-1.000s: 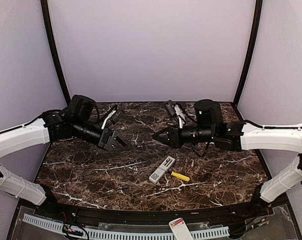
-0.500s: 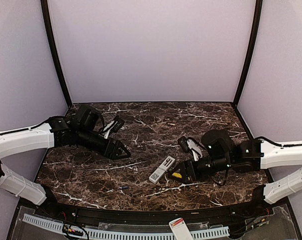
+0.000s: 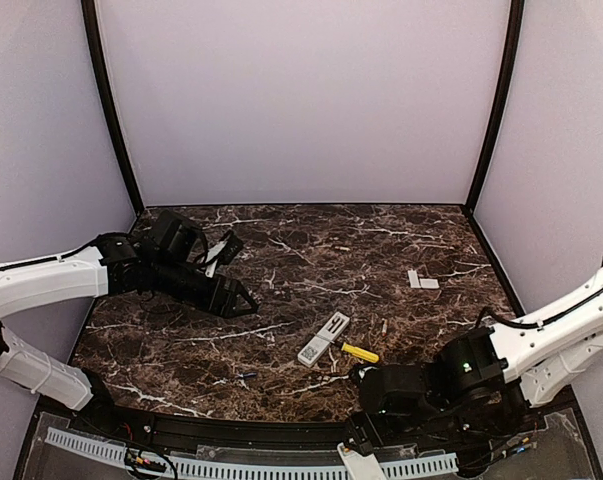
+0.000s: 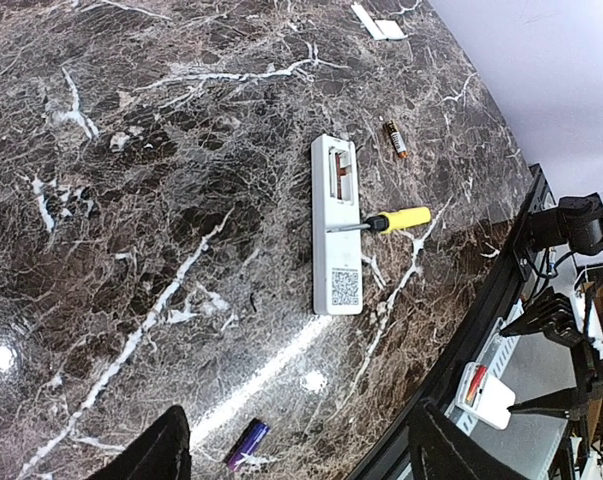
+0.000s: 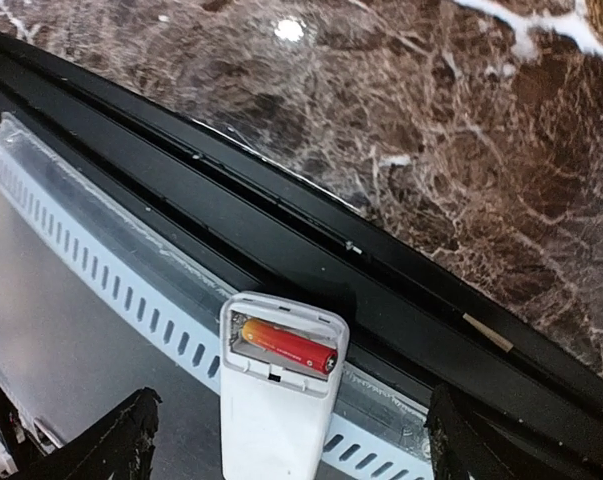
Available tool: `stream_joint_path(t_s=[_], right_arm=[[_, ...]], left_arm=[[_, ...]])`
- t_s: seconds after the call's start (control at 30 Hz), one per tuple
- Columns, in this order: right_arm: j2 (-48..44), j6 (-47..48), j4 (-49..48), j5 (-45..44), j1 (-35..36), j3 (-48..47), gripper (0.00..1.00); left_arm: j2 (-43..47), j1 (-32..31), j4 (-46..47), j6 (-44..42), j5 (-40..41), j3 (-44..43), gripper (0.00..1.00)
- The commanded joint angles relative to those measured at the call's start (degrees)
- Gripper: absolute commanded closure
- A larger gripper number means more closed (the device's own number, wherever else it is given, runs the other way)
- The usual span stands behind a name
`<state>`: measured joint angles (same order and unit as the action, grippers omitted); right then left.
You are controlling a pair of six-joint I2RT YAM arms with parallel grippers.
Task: Unload the batteries from the remote control
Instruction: Pick up the remote control without the battery cover from the corner of the board.
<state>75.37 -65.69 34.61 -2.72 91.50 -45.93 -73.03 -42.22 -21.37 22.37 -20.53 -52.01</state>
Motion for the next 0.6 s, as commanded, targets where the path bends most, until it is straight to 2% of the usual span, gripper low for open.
stream_joint_path(t_s=[0.0,0.37,0.47,0.57], right_arm=[[6.44,-7.19,5.09,-1.86,2.99,-4.50,0.07],[19.17,-8.94,6.93,0.48,6.43,-12.58,0.07],[21.91,-9.30,9.82,0.39,6.62,-14.82,0.12],[24.37,-10.46,12.40,0.68,6.61,-15.59,0.23]], left_arm=[[2.20,0.39,-2.42,-0.20,1.40,0.88,0.25],[3.11,0.98,-3.19,-2.12,1.21,1.31,0.22],[3.28,1.21,-2.89,-2.18,1.03,1.67,0.21],[3.42,1.33,-2.77,-2.44,1.00,1.69,0.21]])
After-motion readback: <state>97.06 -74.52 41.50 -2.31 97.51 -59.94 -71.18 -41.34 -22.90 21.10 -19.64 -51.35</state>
